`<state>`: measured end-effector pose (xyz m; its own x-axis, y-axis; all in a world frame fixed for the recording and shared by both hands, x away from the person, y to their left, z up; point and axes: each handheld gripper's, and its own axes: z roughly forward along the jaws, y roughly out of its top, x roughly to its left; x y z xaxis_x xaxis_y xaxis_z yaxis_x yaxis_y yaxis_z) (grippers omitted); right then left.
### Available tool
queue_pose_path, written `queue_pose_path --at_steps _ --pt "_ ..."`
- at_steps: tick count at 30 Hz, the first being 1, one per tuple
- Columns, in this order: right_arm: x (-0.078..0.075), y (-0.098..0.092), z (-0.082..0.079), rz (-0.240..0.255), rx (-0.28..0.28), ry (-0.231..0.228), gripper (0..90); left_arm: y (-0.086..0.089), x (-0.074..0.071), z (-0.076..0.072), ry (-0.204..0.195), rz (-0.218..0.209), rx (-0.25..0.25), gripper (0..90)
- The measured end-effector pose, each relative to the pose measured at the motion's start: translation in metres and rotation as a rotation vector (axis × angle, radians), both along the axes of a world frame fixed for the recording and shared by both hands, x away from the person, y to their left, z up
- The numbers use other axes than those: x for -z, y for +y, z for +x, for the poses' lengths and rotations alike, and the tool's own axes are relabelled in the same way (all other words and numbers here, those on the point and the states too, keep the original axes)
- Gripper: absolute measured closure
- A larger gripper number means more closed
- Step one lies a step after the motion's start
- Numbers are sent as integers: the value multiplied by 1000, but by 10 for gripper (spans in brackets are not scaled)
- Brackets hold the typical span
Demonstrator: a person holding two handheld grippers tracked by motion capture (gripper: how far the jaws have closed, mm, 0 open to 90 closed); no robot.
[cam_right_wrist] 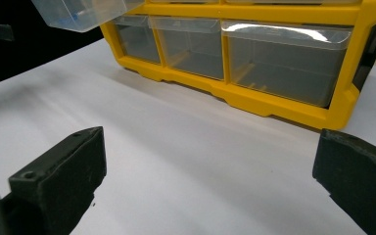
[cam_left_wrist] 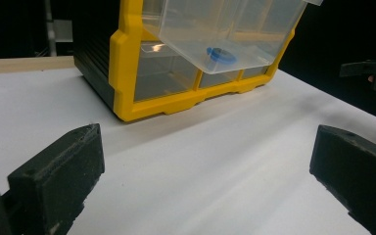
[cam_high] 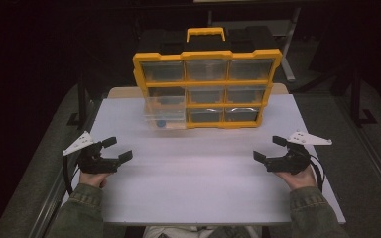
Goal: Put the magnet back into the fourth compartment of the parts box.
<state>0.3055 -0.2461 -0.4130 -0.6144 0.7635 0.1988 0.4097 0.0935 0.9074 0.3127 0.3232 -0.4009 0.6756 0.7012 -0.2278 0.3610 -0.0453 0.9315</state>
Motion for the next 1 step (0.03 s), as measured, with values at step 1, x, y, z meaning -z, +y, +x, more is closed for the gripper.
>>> queue_pose_path --at_steps 1 --pt "0 0 0 0 0 0 0 0 0 0 0 2 0 0"
